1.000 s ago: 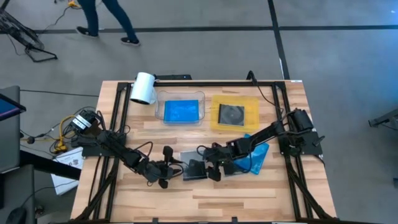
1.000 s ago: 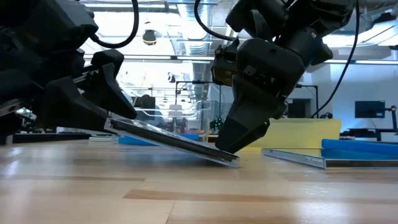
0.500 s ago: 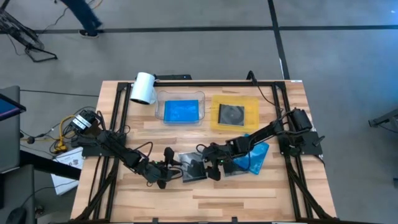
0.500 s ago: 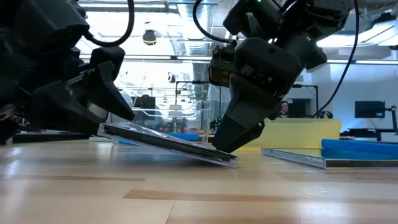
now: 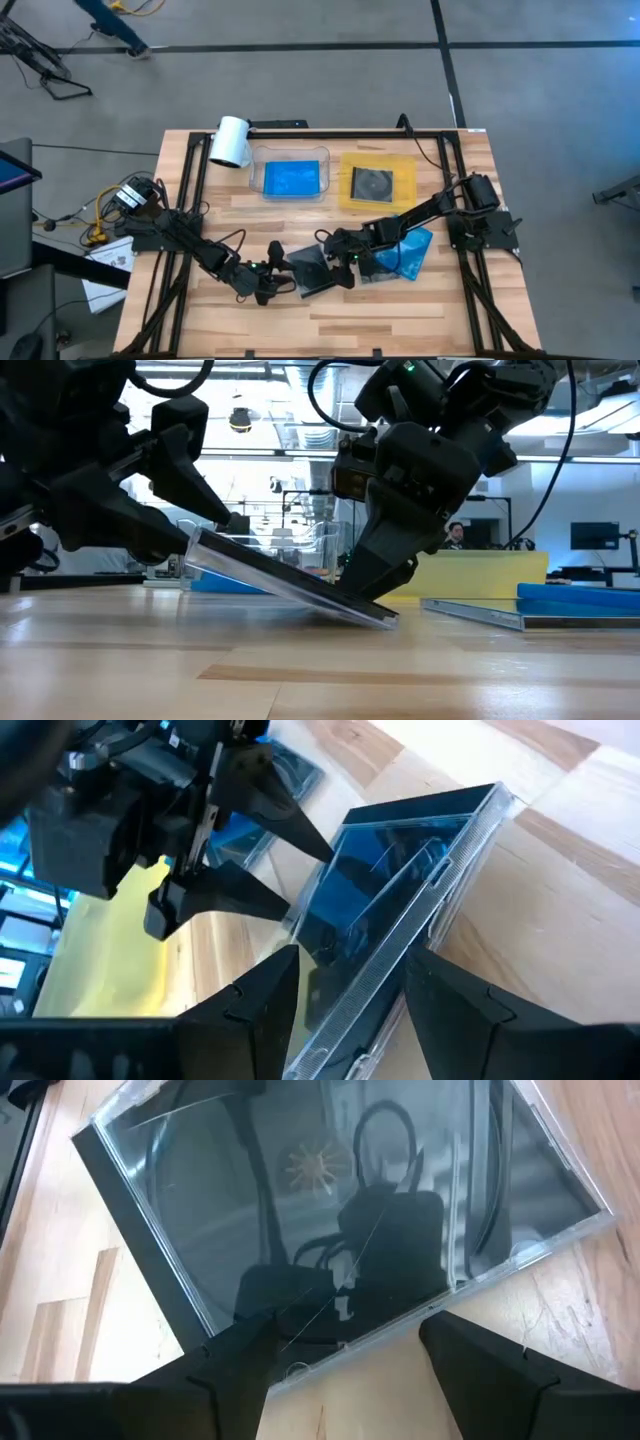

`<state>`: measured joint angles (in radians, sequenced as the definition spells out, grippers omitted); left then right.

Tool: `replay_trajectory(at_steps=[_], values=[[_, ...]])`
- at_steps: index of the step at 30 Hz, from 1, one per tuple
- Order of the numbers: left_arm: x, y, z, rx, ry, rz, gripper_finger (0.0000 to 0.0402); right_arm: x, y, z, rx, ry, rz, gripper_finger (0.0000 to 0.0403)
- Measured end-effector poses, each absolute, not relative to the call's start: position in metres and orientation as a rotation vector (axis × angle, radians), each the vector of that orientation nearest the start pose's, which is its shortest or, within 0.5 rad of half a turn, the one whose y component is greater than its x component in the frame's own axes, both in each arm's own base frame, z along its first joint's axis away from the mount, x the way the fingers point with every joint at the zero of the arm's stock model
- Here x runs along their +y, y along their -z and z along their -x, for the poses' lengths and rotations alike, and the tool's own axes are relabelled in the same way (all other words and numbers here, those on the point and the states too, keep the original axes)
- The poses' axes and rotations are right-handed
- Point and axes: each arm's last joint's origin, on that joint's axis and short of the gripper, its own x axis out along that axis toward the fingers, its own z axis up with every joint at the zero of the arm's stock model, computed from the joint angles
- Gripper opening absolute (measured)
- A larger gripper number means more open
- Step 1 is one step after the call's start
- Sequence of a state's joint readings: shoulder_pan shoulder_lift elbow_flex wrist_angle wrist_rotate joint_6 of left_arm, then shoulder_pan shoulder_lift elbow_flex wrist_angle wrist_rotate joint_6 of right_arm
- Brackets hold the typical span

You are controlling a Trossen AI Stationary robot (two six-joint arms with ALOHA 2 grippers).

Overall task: Pick & place jewel cases by type
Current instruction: Put the left black CD case into the yellow bin

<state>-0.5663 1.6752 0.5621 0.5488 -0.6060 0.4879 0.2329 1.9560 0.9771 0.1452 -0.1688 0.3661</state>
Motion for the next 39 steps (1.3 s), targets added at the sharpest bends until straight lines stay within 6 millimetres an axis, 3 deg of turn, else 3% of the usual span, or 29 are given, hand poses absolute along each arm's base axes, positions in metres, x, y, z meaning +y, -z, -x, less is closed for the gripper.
replay_trajectory(at_steps=[31,39], values=[[-0.1372,-0.1171,-0.2463,0.550,0.045,-0.790,0.0169,0.0849,-0.1076,-0.3605,0.917,-0.261,-0.334,0.0249],[-0.1365,-0.1157,-0.2454,0.565,0.032,-0.772,0.0109,0.0850,-0.1074,-0.3596,0.929,-0.268,-0.339,0.0249]])
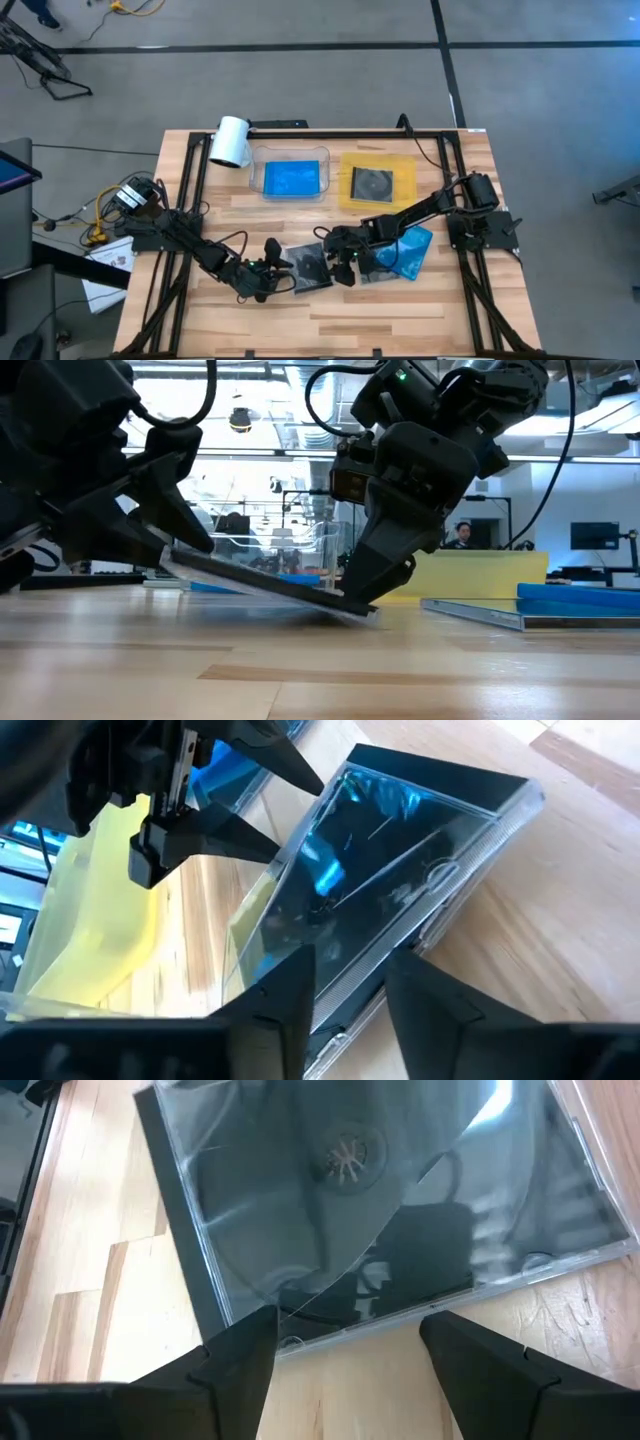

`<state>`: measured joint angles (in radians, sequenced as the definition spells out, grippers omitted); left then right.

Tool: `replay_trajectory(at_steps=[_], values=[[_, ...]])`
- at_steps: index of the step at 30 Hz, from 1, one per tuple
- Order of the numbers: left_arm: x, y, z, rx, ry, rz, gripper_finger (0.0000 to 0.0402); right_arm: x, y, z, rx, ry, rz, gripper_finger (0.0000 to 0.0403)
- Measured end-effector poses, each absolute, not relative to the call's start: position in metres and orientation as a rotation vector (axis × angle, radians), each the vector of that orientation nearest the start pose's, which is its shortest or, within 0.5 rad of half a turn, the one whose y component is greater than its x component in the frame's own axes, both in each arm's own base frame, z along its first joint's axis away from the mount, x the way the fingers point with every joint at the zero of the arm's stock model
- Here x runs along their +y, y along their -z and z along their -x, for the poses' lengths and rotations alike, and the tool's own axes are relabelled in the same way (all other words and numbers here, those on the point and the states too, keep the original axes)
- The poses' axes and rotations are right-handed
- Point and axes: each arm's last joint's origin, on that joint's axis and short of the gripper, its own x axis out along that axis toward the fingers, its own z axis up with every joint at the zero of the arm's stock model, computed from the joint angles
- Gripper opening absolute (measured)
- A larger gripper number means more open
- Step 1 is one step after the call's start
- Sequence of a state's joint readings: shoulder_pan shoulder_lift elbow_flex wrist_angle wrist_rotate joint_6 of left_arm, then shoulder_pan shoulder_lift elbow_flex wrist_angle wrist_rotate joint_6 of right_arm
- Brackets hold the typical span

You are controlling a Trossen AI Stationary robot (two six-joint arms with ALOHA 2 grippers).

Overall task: Pick & place jewel cases by type
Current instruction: Put the left black CD case into the yellow bin

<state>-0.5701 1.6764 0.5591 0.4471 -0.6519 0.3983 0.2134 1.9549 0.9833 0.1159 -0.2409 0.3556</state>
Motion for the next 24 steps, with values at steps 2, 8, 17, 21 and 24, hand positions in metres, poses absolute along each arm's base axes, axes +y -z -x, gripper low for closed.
replay_trajectory(at_steps=[2,8,17,21,24], values=[[-0.137,-0.116,-0.245,0.563,0.032,-0.772,0.0089,0.085,-0.107,-0.359,0.932,-0.267,-0.341,0.0249],[-0.137,-0.116,-0.245,0.562,0.034,-0.776,0.0057,0.085,-0.107,-0.359,0.935,-0.271,-0.344,0.0249],[-0.137,-0.116,-0.246,0.556,0.032,-0.772,0.0060,0.085,-0.113,-0.358,0.926,-0.268,-0.336,0.0249],[-0.136,-0.117,-0.247,0.552,0.012,-0.769,0.0058,0.083,-0.126,-0.352,0.920,-0.234,-0.287,0.0249],[-0.136,-0.117,-0.247,0.554,0.002,-0.765,0.0058,0.085,-0.141,-0.346,0.905,-0.181,-0.221,0.0249]])
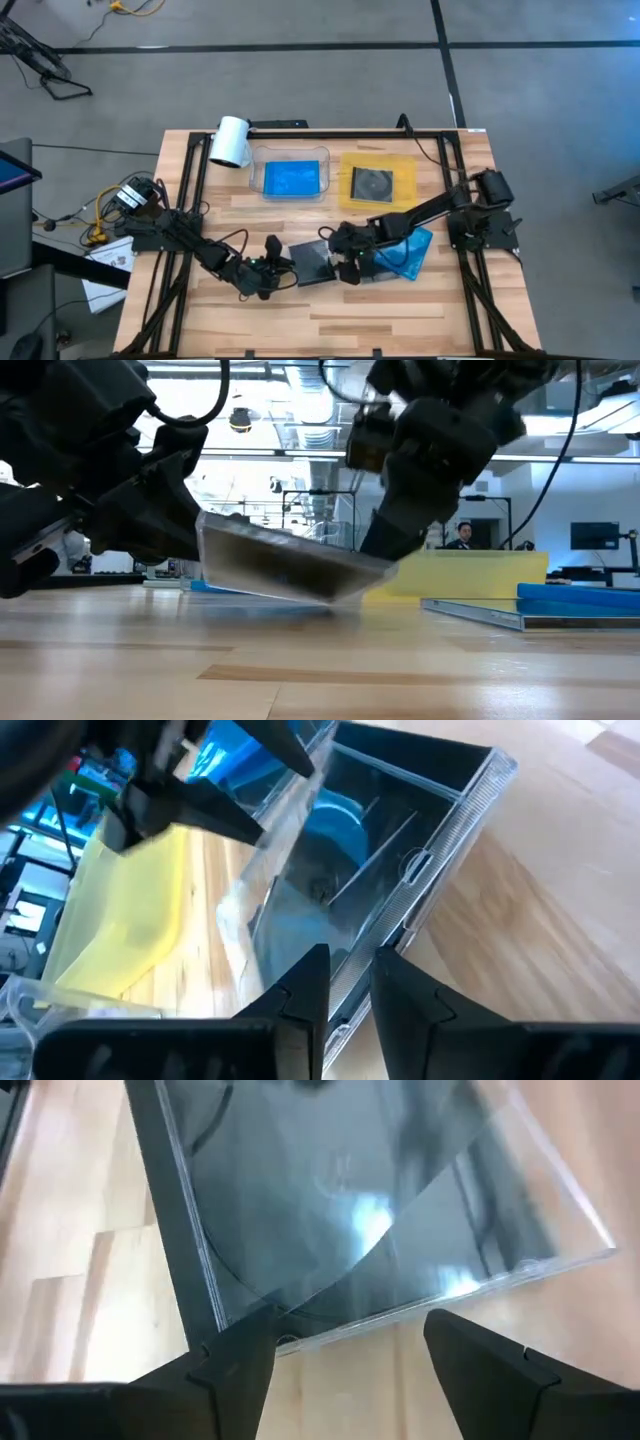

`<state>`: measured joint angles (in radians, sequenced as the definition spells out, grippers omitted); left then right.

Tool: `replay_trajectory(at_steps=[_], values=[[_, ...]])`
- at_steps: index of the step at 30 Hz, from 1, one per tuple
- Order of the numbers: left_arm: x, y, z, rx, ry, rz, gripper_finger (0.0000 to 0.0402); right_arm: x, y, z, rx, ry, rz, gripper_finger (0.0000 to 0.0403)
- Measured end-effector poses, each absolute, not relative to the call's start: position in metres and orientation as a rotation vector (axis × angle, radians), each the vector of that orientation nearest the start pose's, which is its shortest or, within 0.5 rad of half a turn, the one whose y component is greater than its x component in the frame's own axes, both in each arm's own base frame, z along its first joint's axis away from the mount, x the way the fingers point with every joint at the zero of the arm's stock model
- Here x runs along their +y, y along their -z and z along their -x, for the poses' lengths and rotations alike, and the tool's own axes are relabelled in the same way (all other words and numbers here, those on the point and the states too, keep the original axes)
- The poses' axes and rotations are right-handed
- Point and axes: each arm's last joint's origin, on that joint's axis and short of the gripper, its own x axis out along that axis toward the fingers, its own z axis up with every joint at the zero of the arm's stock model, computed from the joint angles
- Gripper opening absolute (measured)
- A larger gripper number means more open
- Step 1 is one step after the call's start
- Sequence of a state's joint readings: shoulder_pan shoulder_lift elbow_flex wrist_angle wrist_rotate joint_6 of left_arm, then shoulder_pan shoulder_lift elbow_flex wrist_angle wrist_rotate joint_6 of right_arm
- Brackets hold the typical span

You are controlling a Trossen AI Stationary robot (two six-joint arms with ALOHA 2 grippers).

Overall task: Pick & place jewel cases by type
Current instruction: Put the left black CD case into the yellow bin

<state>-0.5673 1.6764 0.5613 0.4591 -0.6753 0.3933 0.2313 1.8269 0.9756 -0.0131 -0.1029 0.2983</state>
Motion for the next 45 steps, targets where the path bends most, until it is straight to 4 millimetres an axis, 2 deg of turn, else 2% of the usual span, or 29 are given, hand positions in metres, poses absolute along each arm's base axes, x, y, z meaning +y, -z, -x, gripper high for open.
replay_trajectory(at_steps=[10,18,29,39,45], values=[[-0.133,-0.118,-0.249,0.549,-0.021,-0.747,0.0055,0.106,-0.178,-0.331,0.782,-0.065,-0.028,0.0249],[-0.131,-0.118,-0.250,0.556,-0.004,-0.720,0.0039,0.109,-0.172,-0.328,0.818,-0.033,-0.020,0.0249],[-0.132,-0.117,-0.250,0.555,-0.007,-0.690,0.0037,0.119,-0.175,-0.321,0.773,0.088,0.134,0.0249],[-0.132,-0.118,-0.249,0.553,-0.012,-0.669,0.0035,0.147,-0.196,-0.316,0.703,0.131,0.363,0.0249],[-0.132,-0.117,-0.249,0.554,-0.015,-0.658,0.0034,0.158,-0.210,-0.318,0.684,0.112,0.370,0.0249]])
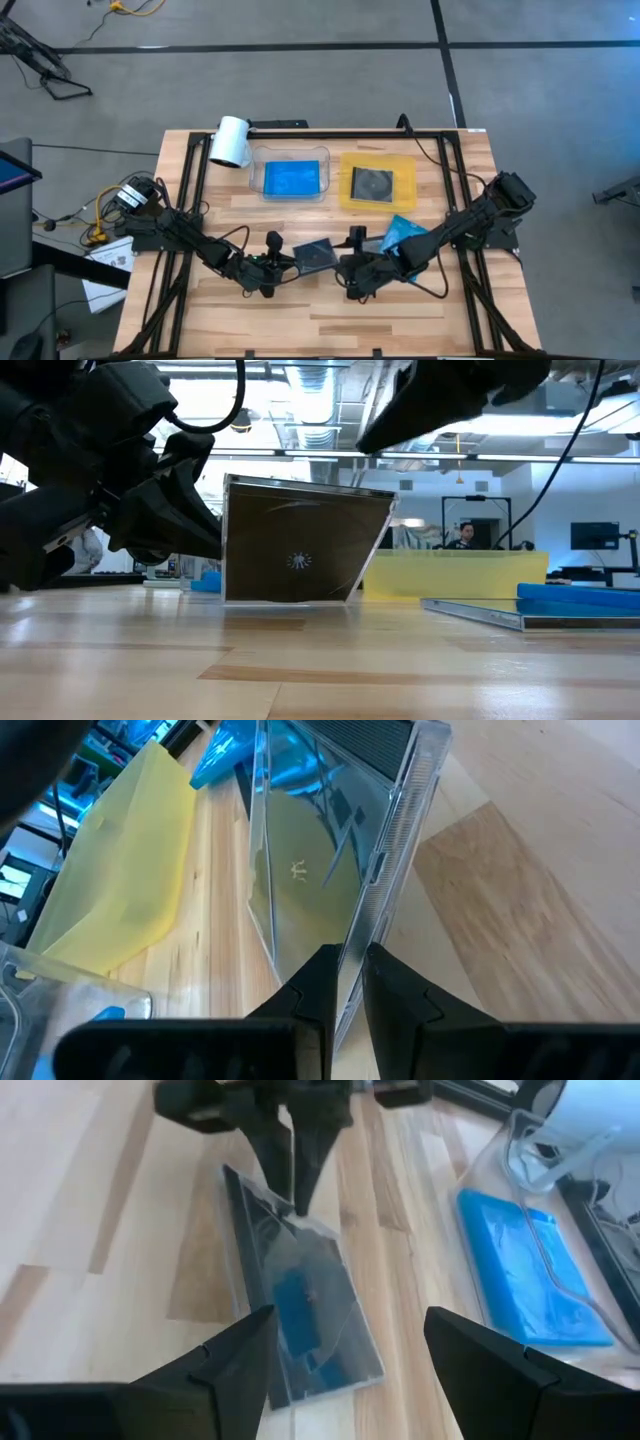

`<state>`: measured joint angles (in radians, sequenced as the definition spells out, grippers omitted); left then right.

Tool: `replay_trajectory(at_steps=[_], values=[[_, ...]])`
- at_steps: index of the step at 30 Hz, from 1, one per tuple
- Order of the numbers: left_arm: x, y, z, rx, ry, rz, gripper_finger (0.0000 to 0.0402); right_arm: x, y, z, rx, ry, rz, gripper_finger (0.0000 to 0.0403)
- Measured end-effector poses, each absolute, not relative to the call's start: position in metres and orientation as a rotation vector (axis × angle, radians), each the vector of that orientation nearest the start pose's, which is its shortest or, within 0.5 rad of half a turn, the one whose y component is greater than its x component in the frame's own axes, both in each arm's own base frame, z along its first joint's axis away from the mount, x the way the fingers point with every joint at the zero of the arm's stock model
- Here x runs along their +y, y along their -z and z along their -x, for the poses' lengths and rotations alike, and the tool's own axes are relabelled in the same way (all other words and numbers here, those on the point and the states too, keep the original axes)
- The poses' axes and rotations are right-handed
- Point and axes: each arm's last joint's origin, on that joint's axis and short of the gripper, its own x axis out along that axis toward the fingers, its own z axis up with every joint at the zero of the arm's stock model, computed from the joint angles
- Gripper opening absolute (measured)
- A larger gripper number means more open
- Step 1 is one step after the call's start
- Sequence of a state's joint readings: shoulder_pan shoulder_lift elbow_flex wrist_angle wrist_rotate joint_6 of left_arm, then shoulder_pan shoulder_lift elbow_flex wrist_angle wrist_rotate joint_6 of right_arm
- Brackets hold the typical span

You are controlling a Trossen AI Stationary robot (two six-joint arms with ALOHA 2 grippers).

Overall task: Pick & place jewel cases by type
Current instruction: Put the left black CD case into the yellow bin

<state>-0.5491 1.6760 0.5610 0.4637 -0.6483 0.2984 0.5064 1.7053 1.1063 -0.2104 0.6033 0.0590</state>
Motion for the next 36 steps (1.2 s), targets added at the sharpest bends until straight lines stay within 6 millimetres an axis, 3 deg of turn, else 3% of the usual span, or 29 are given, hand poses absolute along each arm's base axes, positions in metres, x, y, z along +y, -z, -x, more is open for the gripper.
replay_trajectory(at_steps=[6,15,24,28,36], values=[[-0.132,-0.117,-0.249,0.553,-0.018,-0.644,0.0034,0.164,-0.212,-0.318,0.676,0.066,0.336,0.0249],[-0.132,-0.117,-0.249,0.555,-0.023,-0.626,0.0034,0.180,-0.174,-0.344,0.764,0.055,0.448,0.0249],[-0.132,-0.117,-0.249,0.550,-0.023,-0.621,0.0034,0.184,-0.172,-0.358,0.844,0.137,0.553,0.0244],[-0.132,-0.118,-0.249,0.549,-0.022,-0.621,0.0034,0.184,-0.173,-0.360,0.835,0.145,0.567,0.0219],[-0.132,-0.118,-0.250,0.546,-0.030,-0.611,0.0034,0.179,-0.175,-0.364,0.824,0.139,0.558,0.0130]])
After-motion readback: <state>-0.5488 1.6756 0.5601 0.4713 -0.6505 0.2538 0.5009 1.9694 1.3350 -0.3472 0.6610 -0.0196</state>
